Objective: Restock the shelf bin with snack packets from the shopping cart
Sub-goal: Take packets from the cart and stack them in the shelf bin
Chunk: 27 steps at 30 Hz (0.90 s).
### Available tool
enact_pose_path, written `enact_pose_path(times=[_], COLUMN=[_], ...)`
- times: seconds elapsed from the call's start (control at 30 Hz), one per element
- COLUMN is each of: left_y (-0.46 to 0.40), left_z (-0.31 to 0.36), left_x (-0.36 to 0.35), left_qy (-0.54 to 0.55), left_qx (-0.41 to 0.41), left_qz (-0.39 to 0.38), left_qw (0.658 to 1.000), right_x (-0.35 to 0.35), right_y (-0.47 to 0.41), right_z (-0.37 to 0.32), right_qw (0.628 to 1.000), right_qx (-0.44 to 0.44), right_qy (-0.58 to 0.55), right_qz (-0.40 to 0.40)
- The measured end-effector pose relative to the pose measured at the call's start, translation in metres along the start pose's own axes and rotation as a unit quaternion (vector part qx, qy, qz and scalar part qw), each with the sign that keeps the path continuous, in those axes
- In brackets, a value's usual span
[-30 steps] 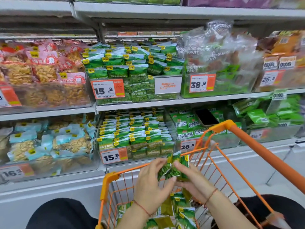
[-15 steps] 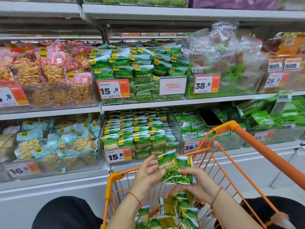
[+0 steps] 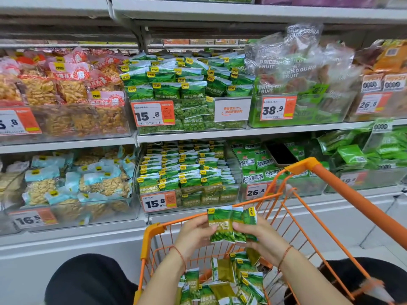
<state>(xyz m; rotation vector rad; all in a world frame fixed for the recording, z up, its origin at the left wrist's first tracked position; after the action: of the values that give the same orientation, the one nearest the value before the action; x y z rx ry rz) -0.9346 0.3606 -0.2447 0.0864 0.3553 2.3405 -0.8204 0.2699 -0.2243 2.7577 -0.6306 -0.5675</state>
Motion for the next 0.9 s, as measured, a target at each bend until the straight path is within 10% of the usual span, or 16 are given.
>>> enact_pose_path(times=[0.47, 0.6, 0.9], left_y=[-0.010, -0.011, -0.004], left_z=[-0.007, -0.004, -0.001], left_x=[0.010, 0.011, -0.004], left_qy=[0.197, 0.104, 0.038], left_qx=[-0.002, -0.031, -0.045], left_qz=[0.021, 0.029, 0.006], left_qw=[0.980, 0.994, 0.998], right_x=[0.036, 0.026, 0.011], right_y=[-0.021, -0.017, -0.022], right_z=[-0.001, -0.011, 0.007], right_qw=[0.990, 0.975, 0.995], right_qx=[0.057, 0.101, 0.046], right_qy=[0.051, 0.176, 0.082], right_qz=[0.118, 0.094, 0.035])
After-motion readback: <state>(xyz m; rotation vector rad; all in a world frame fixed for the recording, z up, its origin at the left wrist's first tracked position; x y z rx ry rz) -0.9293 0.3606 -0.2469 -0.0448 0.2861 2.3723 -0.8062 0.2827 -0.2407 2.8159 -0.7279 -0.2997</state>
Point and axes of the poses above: each hand's wrist, its own y-axis away from the middle knuckle, its own x-axis out of the back of the hand, z = x × y, the point moved 9 cm from there along -y, towards the middle knuckle, and after that the axes turned 8 degrees about -y, right-handed, at the moved point
